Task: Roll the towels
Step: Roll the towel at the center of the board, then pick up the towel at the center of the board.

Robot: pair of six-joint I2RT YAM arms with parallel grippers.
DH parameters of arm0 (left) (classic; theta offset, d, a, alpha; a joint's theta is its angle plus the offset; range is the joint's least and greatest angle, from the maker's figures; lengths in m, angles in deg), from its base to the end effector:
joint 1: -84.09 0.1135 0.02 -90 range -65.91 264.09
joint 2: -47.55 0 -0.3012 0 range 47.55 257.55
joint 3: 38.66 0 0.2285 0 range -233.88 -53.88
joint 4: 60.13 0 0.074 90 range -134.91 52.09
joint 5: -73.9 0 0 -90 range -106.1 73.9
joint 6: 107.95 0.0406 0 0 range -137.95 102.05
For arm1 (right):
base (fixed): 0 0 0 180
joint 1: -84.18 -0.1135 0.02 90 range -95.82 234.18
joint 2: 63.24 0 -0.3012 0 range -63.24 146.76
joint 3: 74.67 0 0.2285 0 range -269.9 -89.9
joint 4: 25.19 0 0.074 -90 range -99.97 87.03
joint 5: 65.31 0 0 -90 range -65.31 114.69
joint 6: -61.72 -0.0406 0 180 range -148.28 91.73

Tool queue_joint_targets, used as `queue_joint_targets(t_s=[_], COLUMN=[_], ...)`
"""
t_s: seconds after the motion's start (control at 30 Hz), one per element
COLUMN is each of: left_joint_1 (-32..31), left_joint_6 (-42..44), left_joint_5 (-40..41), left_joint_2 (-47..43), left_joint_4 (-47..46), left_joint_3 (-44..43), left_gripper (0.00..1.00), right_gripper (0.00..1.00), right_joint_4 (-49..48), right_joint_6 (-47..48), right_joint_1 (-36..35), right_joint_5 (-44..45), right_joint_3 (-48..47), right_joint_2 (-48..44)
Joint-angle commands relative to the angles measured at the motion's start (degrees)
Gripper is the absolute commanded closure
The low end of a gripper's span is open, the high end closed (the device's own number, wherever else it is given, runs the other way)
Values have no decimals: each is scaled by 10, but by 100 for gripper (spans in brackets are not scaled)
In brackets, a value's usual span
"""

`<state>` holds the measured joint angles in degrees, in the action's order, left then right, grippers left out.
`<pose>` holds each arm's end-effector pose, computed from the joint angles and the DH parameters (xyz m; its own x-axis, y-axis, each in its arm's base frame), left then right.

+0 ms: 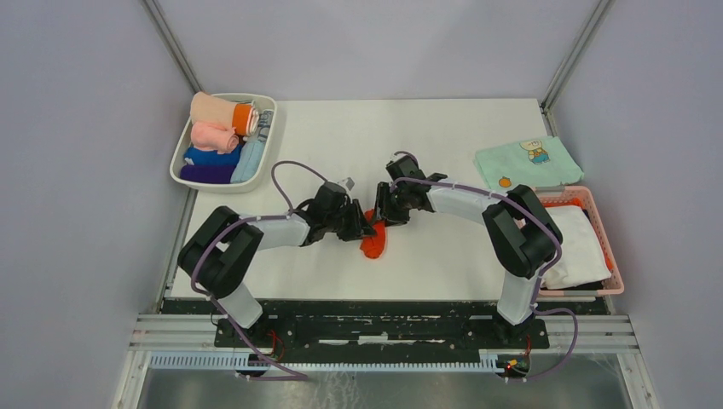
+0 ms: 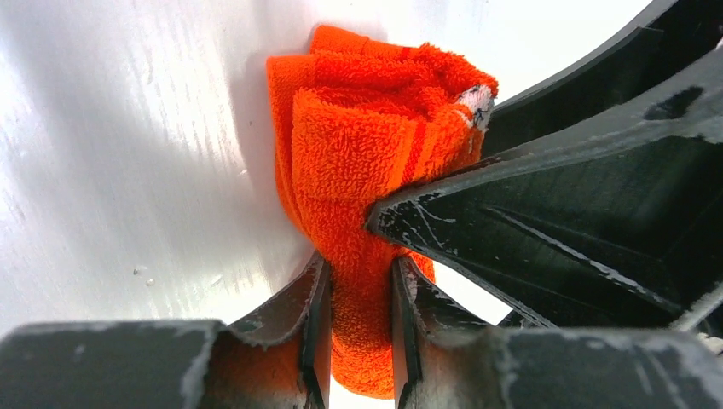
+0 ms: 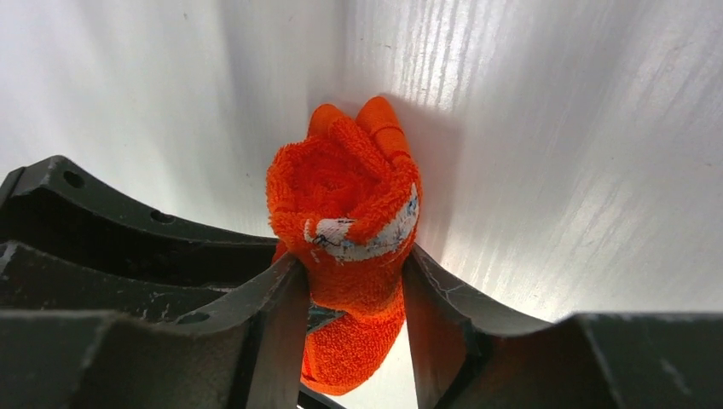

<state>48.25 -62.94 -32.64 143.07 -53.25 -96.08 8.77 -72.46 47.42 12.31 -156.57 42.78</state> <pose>0.2435 -0.1901 0.1925 -0.9175 -0.1733 -0.3580 0.1073 0.7588 -0.6424 0.2926 0.2295 0.2132 -0.9583 0.1338 -0.2524 -0.0104 0.8665 0.4990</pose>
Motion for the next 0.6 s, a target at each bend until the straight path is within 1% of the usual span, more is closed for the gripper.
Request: queue_joint_targets(t_s=[0.0,0.1,0.17,0.23,0.27,0.3,0.43,0.57], left_joint_1=[11,31,46,67,78,91,159,243], left_joint_6=[-34,-65,-82,-97,-102,-107,-116,-102], left_joint_5=[41,46,55,64,69,73,74,72], left_joint_2=[-13,-35,-57,-81,-92,-109,-164,-219], left_joint_4=[27,2,-9,-15,-16,-15,-1,46], left_joint_3=[43,70,86,100,106,112,121,101], left_gripper=[87,92,95,97,97,97,97,97], right_gripper=[47,35,29,18,6,1,0,0], right_joint_4=[-2,9,15,16,13,12,5,26], right_joint_6=[35,55,73,93,99,105,121,154], right_joint_1=[-2,2,9,22,32,42,101,132], right_joint_5=[-20,-26,-26,-30,-37,-45,-64,-43], right_joint_3=[-32,-37,-30,-9,1,15,74,106], right_joint_2=[-44,-76,-105,-135,-149,-161,-212,-244])
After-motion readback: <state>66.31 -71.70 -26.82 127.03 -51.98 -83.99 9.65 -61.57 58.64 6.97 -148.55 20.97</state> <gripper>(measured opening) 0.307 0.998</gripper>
